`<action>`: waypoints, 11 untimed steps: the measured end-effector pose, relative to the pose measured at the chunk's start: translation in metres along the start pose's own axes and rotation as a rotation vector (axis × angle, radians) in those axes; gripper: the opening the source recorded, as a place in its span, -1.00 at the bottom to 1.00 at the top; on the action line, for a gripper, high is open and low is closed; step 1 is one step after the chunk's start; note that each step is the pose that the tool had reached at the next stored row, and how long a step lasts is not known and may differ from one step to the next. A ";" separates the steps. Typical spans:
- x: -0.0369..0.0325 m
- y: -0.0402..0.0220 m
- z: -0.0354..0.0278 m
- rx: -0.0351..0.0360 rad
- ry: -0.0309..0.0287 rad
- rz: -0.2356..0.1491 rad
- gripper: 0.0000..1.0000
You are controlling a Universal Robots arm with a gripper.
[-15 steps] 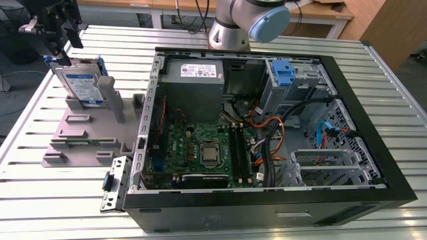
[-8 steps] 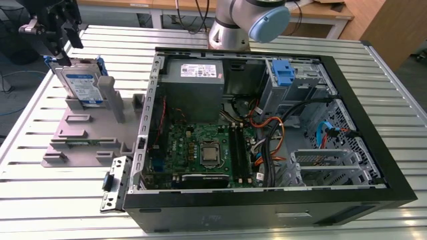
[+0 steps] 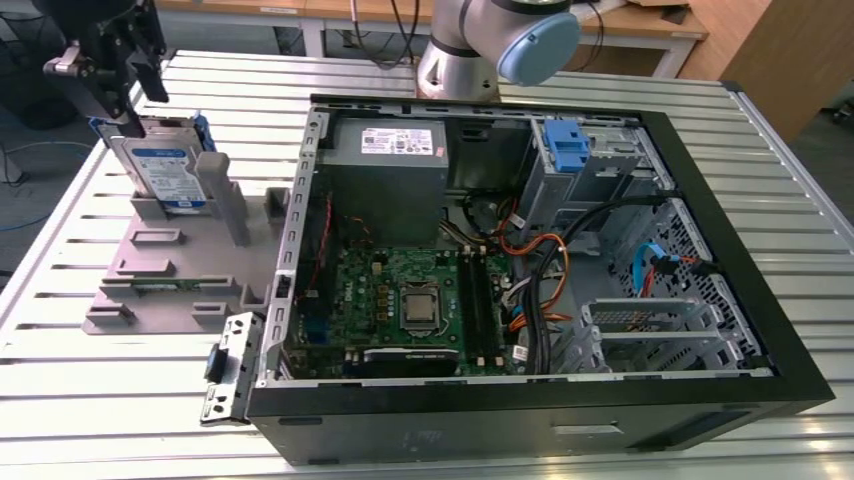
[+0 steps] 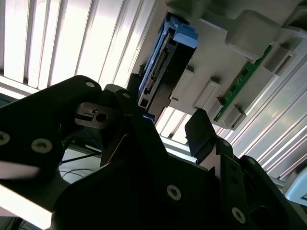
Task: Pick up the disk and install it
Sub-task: 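Pick up the disk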
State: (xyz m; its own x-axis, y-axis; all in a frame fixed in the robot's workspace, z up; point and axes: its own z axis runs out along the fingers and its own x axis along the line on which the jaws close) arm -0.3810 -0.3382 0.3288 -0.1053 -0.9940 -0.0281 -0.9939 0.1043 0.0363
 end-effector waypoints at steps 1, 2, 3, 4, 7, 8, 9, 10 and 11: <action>0.0001 -0.0001 0.0020 0.0002 -0.0001 0.000 0.29; 0.0001 -0.0001 0.0038 0.0004 -0.0001 0.000 0.29; 0.0002 -0.0002 0.0056 0.0004 -0.0001 0.000 0.29; 0.0002 -0.0002 0.0073 0.0004 0.0000 -0.001 0.29; 0.0003 -0.0004 0.0115 0.0003 0.0002 -0.008 0.29; 0.0003 -0.0004 0.0127 0.0003 0.0003 -0.011 0.29; 0.0004 -0.0002 0.0139 0.0005 0.0004 -0.016 0.29; 0.0005 0.0001 0.0146 0.0006 0.0005 -0.020 0.29; 0.0005 0.0004 0.0152 0.0007 0.0007 -0.024 0.29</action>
State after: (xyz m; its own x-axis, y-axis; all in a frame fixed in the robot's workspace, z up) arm -0.3819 -0.3382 0.3136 -0.0812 -0.9963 -0.0283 -0.9962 0.0802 0.0349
